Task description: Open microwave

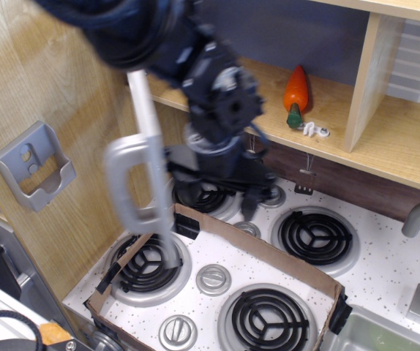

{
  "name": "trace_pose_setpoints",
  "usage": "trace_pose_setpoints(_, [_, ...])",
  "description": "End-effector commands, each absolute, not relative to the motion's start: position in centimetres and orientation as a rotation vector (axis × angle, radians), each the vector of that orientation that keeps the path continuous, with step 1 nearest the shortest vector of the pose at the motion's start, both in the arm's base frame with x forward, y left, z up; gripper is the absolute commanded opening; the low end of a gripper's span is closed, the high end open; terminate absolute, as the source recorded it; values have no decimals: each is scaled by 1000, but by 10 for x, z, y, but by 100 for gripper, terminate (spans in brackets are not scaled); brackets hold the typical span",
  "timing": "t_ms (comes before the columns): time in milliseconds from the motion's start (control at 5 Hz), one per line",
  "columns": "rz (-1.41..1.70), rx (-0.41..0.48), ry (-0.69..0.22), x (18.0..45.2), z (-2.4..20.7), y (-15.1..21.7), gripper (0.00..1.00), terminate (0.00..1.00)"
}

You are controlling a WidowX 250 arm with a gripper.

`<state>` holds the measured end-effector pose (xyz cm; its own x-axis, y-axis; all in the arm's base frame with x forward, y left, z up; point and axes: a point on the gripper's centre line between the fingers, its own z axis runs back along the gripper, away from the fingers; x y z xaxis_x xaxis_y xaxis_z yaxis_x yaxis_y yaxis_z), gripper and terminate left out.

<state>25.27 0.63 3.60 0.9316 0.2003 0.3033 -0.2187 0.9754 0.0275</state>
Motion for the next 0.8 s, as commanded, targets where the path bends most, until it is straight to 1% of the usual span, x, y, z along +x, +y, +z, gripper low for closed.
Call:
trace_pose_setpoints(0, [233,49,-328,221,28,46,100,0])
trace_pose_setpoints(200, [188,72,-303,226,33,57,100,0])
trace_pose_setpoints(600, [188,72,-303,226,33,57,100,0])
